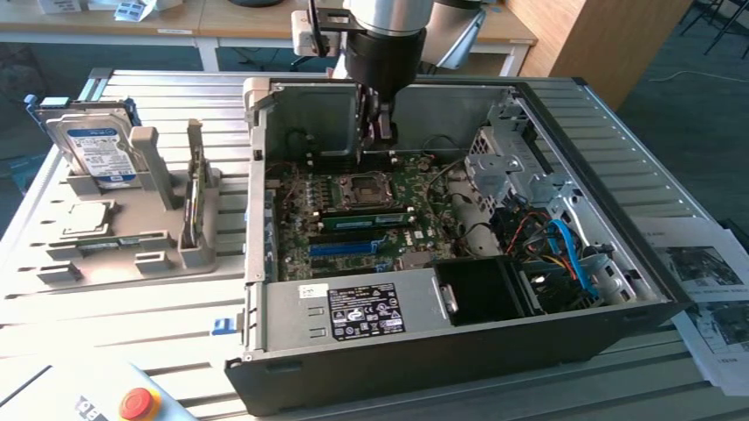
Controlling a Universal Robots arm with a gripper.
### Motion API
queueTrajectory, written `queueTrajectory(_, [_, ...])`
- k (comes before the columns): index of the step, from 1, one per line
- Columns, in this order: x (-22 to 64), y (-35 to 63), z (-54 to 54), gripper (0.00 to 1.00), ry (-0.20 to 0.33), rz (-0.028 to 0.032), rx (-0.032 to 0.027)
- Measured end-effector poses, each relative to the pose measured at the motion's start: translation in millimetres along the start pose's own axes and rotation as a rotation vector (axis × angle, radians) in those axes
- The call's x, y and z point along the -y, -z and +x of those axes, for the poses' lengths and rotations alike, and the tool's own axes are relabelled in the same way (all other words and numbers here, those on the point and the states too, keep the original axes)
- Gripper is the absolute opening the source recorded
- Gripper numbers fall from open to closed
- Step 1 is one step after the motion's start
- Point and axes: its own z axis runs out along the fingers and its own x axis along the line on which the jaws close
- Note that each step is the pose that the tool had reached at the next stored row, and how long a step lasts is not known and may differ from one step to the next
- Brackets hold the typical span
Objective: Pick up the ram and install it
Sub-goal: 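Press down the ram until it locks into place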
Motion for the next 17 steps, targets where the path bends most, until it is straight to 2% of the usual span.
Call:
queueTrajectory(5, [0.0, 0.0, 0.0, 0.1, -0.022, 0.0002, 0.0003])
queueTrajectory(17, [0.0, 0.0, 0.0, 0.1, -0.206, 0.0025, 0.0034])
